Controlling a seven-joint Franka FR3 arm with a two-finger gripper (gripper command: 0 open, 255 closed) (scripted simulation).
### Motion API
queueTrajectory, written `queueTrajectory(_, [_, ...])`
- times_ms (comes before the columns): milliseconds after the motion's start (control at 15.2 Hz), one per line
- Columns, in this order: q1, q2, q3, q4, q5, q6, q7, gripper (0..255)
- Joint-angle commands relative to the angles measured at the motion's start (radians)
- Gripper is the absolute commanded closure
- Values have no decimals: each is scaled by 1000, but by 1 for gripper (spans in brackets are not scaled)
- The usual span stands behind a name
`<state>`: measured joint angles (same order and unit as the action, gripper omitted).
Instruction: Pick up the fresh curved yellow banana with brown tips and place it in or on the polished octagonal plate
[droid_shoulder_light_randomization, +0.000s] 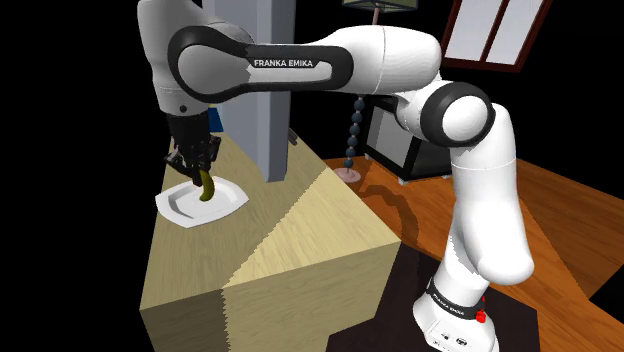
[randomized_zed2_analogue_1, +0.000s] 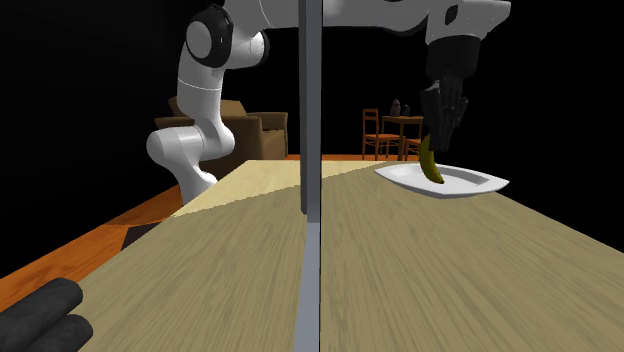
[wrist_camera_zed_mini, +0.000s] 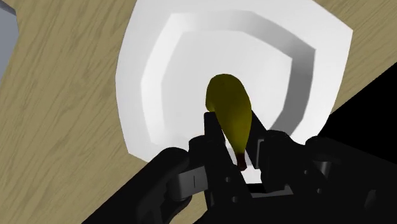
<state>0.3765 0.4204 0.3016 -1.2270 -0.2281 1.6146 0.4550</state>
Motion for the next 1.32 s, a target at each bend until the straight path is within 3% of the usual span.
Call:
queueTrajectory(0, [-4,-7,0,-37,2,30,4,255])
queueTrajectory(330, [-8,-13,0,-87,2,73,9,255])
queueTrajectory(396, [-8,-13,0,-87,2,73,9,0])
queueTrajectory(660, [-2,-227,7,-370,-8,202,147,0])
queueTrajectory(1254, [-11,-214,-1,-453,-17,298,155,0])
